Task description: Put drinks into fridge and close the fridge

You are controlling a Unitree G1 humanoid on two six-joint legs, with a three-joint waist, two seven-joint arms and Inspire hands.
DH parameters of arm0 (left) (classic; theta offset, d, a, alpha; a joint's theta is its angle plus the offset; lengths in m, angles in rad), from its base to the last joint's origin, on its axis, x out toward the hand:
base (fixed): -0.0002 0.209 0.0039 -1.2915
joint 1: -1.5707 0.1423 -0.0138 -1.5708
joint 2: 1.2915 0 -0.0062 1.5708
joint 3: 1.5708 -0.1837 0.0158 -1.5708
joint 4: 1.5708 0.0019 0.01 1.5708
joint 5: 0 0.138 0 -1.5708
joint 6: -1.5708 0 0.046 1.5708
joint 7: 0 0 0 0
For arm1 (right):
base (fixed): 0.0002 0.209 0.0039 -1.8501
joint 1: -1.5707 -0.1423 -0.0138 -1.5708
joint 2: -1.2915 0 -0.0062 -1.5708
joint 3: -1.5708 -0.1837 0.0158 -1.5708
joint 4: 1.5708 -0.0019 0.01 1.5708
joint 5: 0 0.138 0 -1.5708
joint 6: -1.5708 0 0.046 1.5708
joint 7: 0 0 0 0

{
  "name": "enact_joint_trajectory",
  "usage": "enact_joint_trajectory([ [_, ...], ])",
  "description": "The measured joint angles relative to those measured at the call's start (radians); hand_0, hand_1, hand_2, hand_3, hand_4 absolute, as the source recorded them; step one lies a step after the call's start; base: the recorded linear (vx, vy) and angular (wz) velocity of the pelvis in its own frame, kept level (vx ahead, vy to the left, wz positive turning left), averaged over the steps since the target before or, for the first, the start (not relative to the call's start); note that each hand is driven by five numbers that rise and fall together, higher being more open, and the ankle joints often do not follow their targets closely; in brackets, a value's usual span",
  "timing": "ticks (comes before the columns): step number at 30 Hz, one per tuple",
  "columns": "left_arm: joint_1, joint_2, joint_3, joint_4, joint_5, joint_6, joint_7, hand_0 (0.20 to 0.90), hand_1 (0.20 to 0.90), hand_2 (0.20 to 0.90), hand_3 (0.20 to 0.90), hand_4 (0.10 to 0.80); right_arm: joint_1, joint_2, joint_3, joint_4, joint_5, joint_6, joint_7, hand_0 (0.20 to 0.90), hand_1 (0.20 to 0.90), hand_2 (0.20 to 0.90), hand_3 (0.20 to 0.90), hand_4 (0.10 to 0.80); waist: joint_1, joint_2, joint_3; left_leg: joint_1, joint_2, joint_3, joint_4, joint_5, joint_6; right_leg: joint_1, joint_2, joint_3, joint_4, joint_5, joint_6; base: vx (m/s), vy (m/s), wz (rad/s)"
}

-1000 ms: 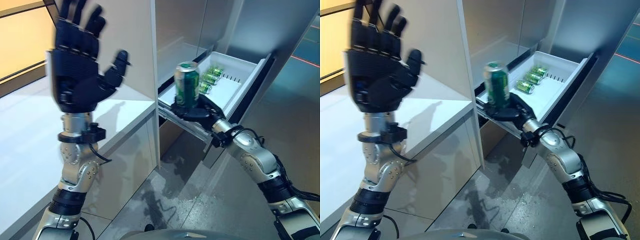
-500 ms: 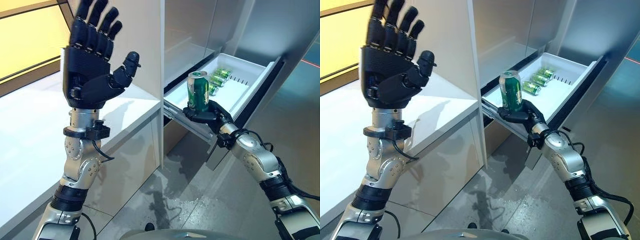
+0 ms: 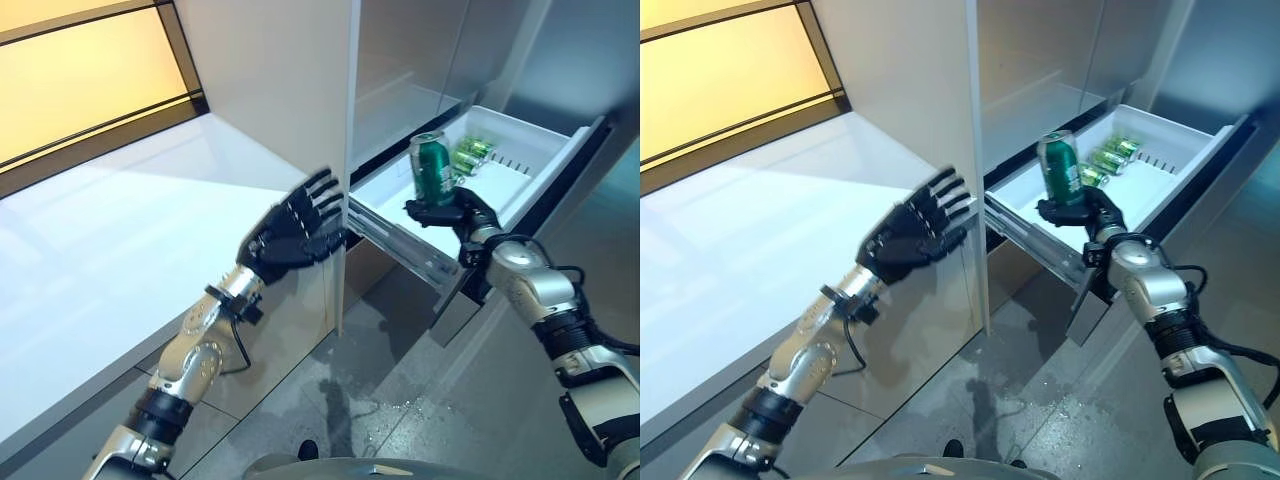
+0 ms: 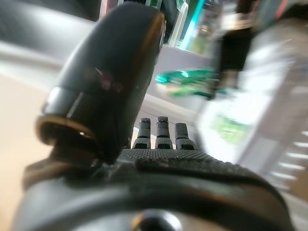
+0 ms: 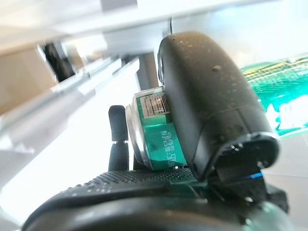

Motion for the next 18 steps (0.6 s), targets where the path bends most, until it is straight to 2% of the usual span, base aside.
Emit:
enact_joint_trajectory([
  [3, 0.122, 0.012, -0.028, 0.078, -0.007, 0.045, -0.022, 0.900, 0.900, 0.900, 0.900, 0.800, -0.038, -0.054, -0.001, 0.099, -0.025, -0.002, 0.009, 0.300, 0.300, 0.300, 0.200, 0.100, 0.012, 0.003, 0.006, 0.002, -0.006, -0.023, 0.000, 0.003, 0.004, 0.013, -0.004, -0.024, 0.000, -0.005, 0.004, 0.025, 0.010, 0.23],
  [9, 0.246, 0.041, -0.067, 0.247, 0.047, 0.065, -0.065, 0.900, 0.900, 0.900, 0.900, 0.800, -0.095, -0.125, -0.009, 0.249, -0.078, -0.025, 0.036, 0.300, 0.300, 0.300, 0.200, 0.100, 0.032, 0.016, 0.043, -0.004, -0.014, -0.057, 0.000, 0.018, 0.005, 0.020, -0.010, -0.064, 0.000, -0.007, 0.004, 0.029, 0.004, 0.23],
  [12, 0.284, 0.039, -0.085, 0.362, 0.109, 0.064, -0.084, 0.900, 0.900, 0.900, 0.900, 0.800, -0.116, -0.127, -0.009, 0.320, -0.107, -0.029, 0.053, 0.300, 0.300, 0.300, 0.200, 0.100, 0.036, 0.016, 0.043, -0.013, -0.017, -0.069, 0.000, 0.022, 0.006, 0.016, -0.012, -0.075, 0.000, -0.008, 0.005, 0.063, -0.011, 0.14],
  [16, 0.292, 0.013, -0.112, 0.591, 0.240, 0.032, -0.089, 0.900, 0.900, 0.900, 0.900, 0.800, -0.129, -0.128, -0.009, 0.408, -0.163, -0.032, 0.091, 0.300, 0.300, 0.300, 0.200, 0.100, 0.043, 0.014, 0.044, -0.016, -0.022, -0.071, 0.000, 0.023, 0.006, 0.015, -0.016, -0.078, 0.000, -0.009, 0.007, 0.075, -0.023, 0.03],
  [18, 0.292, -0.001, -0.107, 0.667, 0.278, -0.011, -0.068, 0.900, 0.900, 0.900, 0.900, 0.800, -0.132, -0.128, -0.009, 0.427, -0.198, -0.035, 0.101, 0.300, 0.300, 0.300, 0.200, 0.100, 0.046, 0.014, 0.045, -0.018, -0.023, -0.074, 0.000, 0.023, 0.007, 0.013, -0.017, -0.081, 0.000, -0.010, 0.008, 0.081, -0.034, 0.03],
])
